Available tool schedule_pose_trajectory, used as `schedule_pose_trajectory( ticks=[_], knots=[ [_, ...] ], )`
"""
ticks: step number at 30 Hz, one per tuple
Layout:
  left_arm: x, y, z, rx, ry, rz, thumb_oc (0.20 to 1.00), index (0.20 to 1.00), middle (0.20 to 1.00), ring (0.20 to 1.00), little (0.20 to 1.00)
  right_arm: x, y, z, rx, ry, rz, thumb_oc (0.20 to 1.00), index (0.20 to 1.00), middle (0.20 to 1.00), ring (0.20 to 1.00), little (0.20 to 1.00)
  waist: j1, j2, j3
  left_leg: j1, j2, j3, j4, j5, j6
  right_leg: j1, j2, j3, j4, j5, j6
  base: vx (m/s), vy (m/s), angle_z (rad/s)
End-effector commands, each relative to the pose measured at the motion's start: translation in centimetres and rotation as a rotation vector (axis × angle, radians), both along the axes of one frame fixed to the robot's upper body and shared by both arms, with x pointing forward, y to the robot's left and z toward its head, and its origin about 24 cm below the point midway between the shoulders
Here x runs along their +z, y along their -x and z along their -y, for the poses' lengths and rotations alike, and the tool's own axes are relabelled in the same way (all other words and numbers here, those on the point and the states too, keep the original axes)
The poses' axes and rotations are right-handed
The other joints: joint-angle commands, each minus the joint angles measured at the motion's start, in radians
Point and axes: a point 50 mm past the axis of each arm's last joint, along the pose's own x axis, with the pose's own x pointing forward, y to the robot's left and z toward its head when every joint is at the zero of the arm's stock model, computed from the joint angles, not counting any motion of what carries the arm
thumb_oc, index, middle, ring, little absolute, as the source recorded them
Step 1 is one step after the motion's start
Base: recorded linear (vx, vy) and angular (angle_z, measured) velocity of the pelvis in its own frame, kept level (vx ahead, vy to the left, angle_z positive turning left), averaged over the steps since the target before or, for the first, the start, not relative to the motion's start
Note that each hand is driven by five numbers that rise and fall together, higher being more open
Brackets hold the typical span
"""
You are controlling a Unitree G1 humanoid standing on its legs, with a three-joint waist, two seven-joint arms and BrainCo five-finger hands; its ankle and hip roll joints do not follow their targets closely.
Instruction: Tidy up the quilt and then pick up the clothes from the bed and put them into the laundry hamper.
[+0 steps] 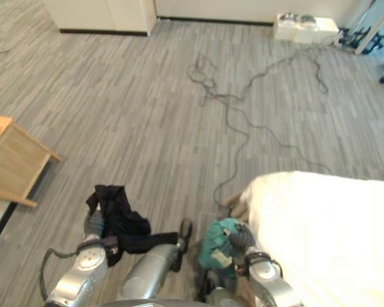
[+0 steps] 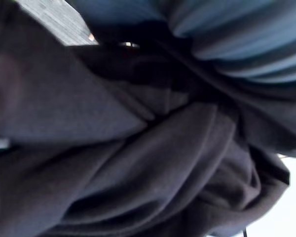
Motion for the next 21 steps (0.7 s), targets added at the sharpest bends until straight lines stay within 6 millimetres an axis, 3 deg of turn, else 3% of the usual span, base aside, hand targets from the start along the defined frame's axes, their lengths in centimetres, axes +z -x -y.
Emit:
schedule_pose_trajectory(
  ticks=[1, 2, 3, 4, 6, 7, 9, 10, 12, 13, 15, 16, 17, 21],
  knots=[
    [3.9, -1.7, 0.6, -0.033, 0.038, 0.24, 0.2, 0.2, 0.2, 0.2, 0.2, 3.5, -3.5, -1.1, 0.036, -0.003, 0.216, 0.2, 0.2, 0.2, 0.2, 0.2, 0.05, -0.066, -0.022, 0.048, -0.044, -0.038, -0.109, 0.117, 0.019, 0.009, -0.044, 0.097, 0.081, 0.113, 0.196, 0.36, 0.176, -0.32],
    [4.0, -1.7, 0.5, -0.019, 0.036, 0.243, 0.2, 0.2, 0.2, 0.2, 0.2, 3.6, -3.5, -1.4, 0.056, -0.008, 0.22, 0.2, 0.2, 0.2, 0.2, 0.2, 0.063, -0.08, -0.027, 0.057, -0.043, -0.034, -0.112, 0.107, 0.034, 0.01, -0.085, 0.076, 0.182, 0.151, 0.222, 0.4, 0.29, -0.23],
    [4.4, -1.4, 0.6, -0.021, 0.025, 0.246, 0.2, 0.2, 0.2, 0.2, 0.2, 3.6, -2.9, -2.1, 0.065, -0.017, 0.225, 0.2, 0.2, 0.2, 0.2, 0.2, 0.082, -0.081, -0.046, 0.112, -0.041, -0.053, -0.13, 0.088, 0.065, -0.07, -0.163, 0.055, 0.505, 0.287, 0.263, 0.54, 0.423, -0.35],
    [4.4, -1.3, 1.0, -0.028, 0.019, 0.241, 0.2, 0.2, 0.2, 0.2, 0.2, 3.4, -2.6, -2.0, 0.052, -0.021, 0.219, 0.2, 0.2, 0.2, 0.2, 0.2, 0.08, -0.05, -0.057, 0.153, -0.025, -0.078, -0.135, 0.064, 0.087, -0.144, -0.191, 0.057, 0.715, 0.335, 0.25, 0.54, 0.429, -0.35],
    [4.4, -1.3, 1.2, -0.024, 0.013, 0.239, 0.2, 0.2, 0.2, 0.2, 0.2, 3.4, -2.4, -2.0, 0.049, -0.026, 0.213, 0.2, 0.2, 0.2, 0.2, 0.2, 0.074, -0.037, -0.057, 0.177, -0.02, -0.091, -0.131, 0.041, 0.1, -0.198, -0.208, 0.068, 0.813, 0.337, 0.235, 0.3, 0.186, -0.11],
    [4.6, -1.5, 1.4, -0.015, 0.009, 0.24, 0.2, 0.2, 0.2, 0.2, 0.2, 3.4, -2.2, -2.4, 0.047, -0.035, 0.21, 0.2, 0.2, 0.2, 0.2, 0.2, 0.052, -0.021, -0.044, 0.225, -0.013, -0.105, -0.126, 0.014, 0.113, -0.313, -0.21, 0.063, 0.875, 0.301, 0.203, 0.35, 0.108, 0.35],
    [4.5, -1.9, 1.5, 0.007, 0.008, 0.245, 0.2, 0.2, 0.2, 0.2, 0.2, 3.6, -2.2, -2.9, 0.074, -0.04, 0.222, 0.2, 0.2, 0.2, 0.2, 0.2, 0.034, -0.013, -0.033, 0.249, -0.002, -0.13, -0.138, 0.013, 0.108, -0.375, -0.197, 0.046, 0.714, 0.259, 0.168, 0.39, -0.018, 0.6],
    [4.6, -2.1, 1.3, 0.013, 0.003, 0.249, 0.2, 0.2, 0.2, 0.2, 0.2, 3.7, -2.3, -3.2, 0.084, -0.044, 0.234, 0.2, 0.2, 0.2, 0.2, 0.2, 0.023, -0.021, -0.023, 0.261, -0.003, -0.145, -0.144, 0.007, 0.099, -0.383, -0.179, 0.042, 0.556, 0.25, 0.164, 0.26, -0.118, 0.48],
    [4.5, -2.2, 1.2, 0.013, 0.0, 0.25, 0.2, 0.2, 0.2, 0.2, 0.2, 3.8, -2.4, -3.2, 0.085, -0.045, 0.243, 0.2, 0.2, 0.2, 0.2, 0.2, 0.008, -0.036, -0.011, 0.276, -0.015, -0.169, -0.144, -0.011, 0.093, -0.391, -0.159, 0.057, 0.403, 0.265, 0.168, 0.37, -0.169, 1.04],
    [4.1, -2.3, 0.9, 0.02, 0.007, 0.243, 0.2, 0.2, 0.2, 0.2, 0.2, 3.8, -2.5, -2.7, 0.089, -0.037, 0.247, 0.2, 0.2, 0.2, 0.2, 0.2, -0.033, -0.064, 0.001, 0.307, -0.043, -0.229, -0.135, -0.06, 0.089, -0.407, -0.137, 0.124, 0.114, 0.343, 0.19, 0.69, -0.238, 1.18],
    [3.6, -2.1, 0.7, 0.043, 0.018, 0.227, 0.2, 0.2, 0.2, 0.2, 0.2, 3.9, -2.7, -2.2, 0.102, -0.029, 0.236, 0.2, 0.2, 0.2, 0.2, 0.2, -0.075, -0.087, 0.001, 0.349, -0.068, -0.289, -0.129, -0.121, 0.093, -0.43, -0.132, 0.24, -0.113, 0.454, 0.227, 0.82, -0.184, 0.98],
    [3.5, -2.0, 0.5, 0.022, 0.018, 0.214, 0.2, 0.2, 0.2, 0.2, 0.2, 4.0, -2.7, -1.5, 0.079, -0.031, 0.228, 0.2, 0.2, 0.2, 0.2, 0.2, -0.098, -0.09, -0.008, 0.383, -0.07, -0.342, -0.137, -0.152, 0.088, -0.46, -0.124, 0.298, -0.152, 0.489, 0.236, 0.75, -0.135, 1.28],
    [3.5, -2.0, 0.3, 0.03, 0.018, 0.208, 0.2, 0.2, 0.2, 0.2, 0.2, 4.0, -2.6, -1.3, 0.084, -0.033, 0.224, 0.2, 0.2, 0.2, 0.2, 0.2, -0.104, -0.093, -0.011, 0.396, -0.071, -0.363, -0.134, -0.167, 0.084, -0.473, -0.122, 0.314, -0.155, 0.495, 0.238, 0.61, -0.132, 1.42],
    [3.6, -1.4, -1.3, 0.041, 0.013, 0.173, 0.2, 0.2, 0.2, 0.2, 0.2, 4.1, -2.6, -0.3, 0.064, -0.041, 0.213, 0.2, 0.2, 0.2, 0.2, 0.2, -0.111, -0.097, -0.029, 0.454, 0.0, -0.406, -0.099, -0.232, 0.037, -0.485, -0.124, 0.326, -0.03, 0.447, 0.242, 0.61, -0.211, 1.78]
  ],
)
